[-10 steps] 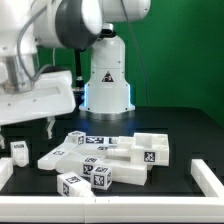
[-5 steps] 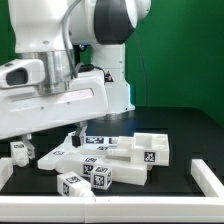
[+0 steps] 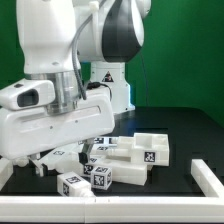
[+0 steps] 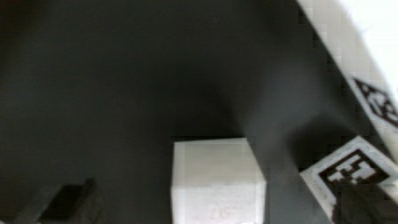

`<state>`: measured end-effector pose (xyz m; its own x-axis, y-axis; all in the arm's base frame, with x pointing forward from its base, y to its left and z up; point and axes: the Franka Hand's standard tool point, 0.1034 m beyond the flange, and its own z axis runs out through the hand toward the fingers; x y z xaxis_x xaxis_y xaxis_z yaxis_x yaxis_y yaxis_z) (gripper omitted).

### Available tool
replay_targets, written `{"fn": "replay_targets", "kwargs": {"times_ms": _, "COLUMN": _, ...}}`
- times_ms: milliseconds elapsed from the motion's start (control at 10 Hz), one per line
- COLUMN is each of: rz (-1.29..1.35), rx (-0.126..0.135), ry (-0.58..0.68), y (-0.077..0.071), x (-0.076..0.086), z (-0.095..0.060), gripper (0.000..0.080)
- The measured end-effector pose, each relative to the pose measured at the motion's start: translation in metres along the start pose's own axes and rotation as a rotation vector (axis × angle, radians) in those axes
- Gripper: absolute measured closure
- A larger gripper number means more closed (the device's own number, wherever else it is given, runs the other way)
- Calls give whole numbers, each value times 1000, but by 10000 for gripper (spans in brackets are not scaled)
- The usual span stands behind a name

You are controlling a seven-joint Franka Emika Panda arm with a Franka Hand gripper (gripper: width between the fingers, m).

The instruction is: Assemble chair

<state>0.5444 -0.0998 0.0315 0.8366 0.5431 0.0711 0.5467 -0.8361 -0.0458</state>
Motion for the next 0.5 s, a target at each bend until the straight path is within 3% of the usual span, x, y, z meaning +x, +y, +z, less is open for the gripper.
{"fn": "replay_targets", "kwargs": {"times_ms": 200, "rz": -5, "rx": -4, "ry": 9, "y": 8, "x": 12, "z": 6, "gripper": 151}}
{"fn": "replay_targets", "kwargs": {"times_ms": 400, "rz": -40, "rx": -6, "ry": 10, "y": 14, "x": 5, "z": 10, "gripper": 151}}
{"fn": "replay_targets", "kwargs": {"times_ms": 500, "rz": -37, "rx": -6, "ry": 10, "y": 13, "x": 6, "z": 10, "gripper": 273}}
